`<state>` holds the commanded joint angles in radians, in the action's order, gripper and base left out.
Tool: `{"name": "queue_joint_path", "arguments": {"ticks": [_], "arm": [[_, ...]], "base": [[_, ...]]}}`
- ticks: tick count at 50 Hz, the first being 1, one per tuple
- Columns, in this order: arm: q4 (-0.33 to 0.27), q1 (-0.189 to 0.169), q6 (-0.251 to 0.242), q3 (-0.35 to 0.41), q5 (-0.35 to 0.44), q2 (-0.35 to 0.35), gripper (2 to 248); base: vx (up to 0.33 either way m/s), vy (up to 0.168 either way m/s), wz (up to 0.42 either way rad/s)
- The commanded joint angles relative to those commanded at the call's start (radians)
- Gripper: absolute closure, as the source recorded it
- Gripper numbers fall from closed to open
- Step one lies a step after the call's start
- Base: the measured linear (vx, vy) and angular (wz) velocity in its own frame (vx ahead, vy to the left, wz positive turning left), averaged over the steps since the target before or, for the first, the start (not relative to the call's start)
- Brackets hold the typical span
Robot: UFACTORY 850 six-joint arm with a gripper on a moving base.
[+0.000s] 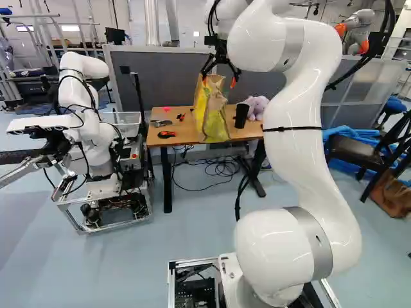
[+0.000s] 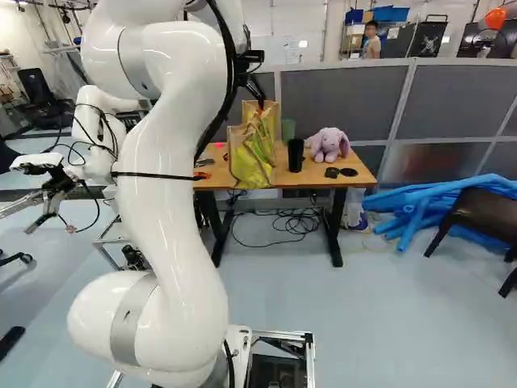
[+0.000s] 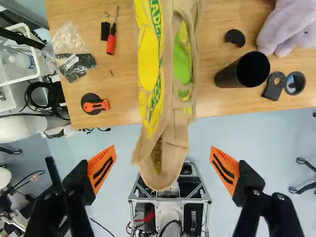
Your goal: Pick up the bag on the ground and place it on the table
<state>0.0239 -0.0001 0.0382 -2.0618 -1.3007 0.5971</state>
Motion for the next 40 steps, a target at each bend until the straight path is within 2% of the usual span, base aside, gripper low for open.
{"name": "queue_joint_path", "arguments": {"ticks": [40], "arm": [[0.000, 0.000, 0.000, 0.000, 0.000, 0.000, 3]], "base": [[-0.164, -0.004, -0.007]]}}
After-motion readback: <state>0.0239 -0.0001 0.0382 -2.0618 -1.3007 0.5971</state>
